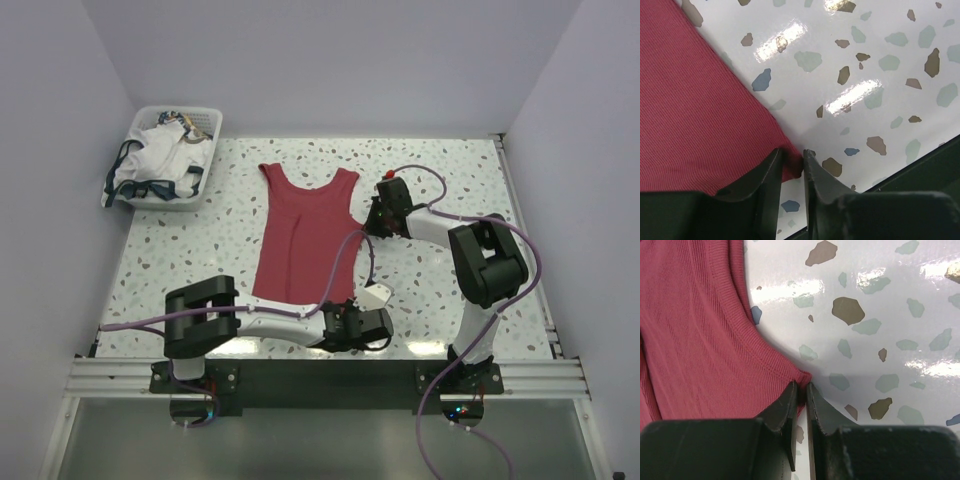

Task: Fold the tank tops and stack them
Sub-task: Fold the tank top

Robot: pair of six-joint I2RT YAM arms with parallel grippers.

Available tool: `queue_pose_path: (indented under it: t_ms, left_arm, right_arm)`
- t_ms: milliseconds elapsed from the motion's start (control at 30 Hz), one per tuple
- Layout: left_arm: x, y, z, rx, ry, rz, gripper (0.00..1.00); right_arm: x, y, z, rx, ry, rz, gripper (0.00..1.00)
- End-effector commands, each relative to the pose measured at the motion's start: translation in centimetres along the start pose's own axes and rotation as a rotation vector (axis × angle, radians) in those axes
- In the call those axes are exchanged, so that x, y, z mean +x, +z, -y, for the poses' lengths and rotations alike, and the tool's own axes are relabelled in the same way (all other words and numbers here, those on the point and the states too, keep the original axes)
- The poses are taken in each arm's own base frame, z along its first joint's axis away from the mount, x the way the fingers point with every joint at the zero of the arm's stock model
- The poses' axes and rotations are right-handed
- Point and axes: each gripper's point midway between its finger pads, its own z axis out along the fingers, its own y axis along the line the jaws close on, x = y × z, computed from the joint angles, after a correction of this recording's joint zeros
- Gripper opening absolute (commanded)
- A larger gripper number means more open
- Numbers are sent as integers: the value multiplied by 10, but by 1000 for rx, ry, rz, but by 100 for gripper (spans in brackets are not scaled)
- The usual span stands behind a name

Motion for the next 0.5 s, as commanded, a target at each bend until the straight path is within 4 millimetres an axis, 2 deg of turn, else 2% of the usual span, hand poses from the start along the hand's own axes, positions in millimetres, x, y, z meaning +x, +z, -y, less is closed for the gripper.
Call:
queue_pose_path:
  t_ms: [0,100,167,300,467]
  left_arm:
    - [-12,-2,5,-23,-9,43,26]
    - [-12,-2,5,-22,-9,42,8]
    - [-12,-4,7,-15,-7,46,1]
    - [-17,-14,18,53,-5,71,0]
    - [-22,-31,44,204,-58,103,0]
  right_arm:
    - [-14,4,0,24,-3,44,1]
    - [-17,2,2,40,-11,55,0]
    - [-18,1,5,55,-17,58,0]
    - [-23,-5,17,102,-24,75,0]
    - [-32,-21,37,183,-49,112,0]
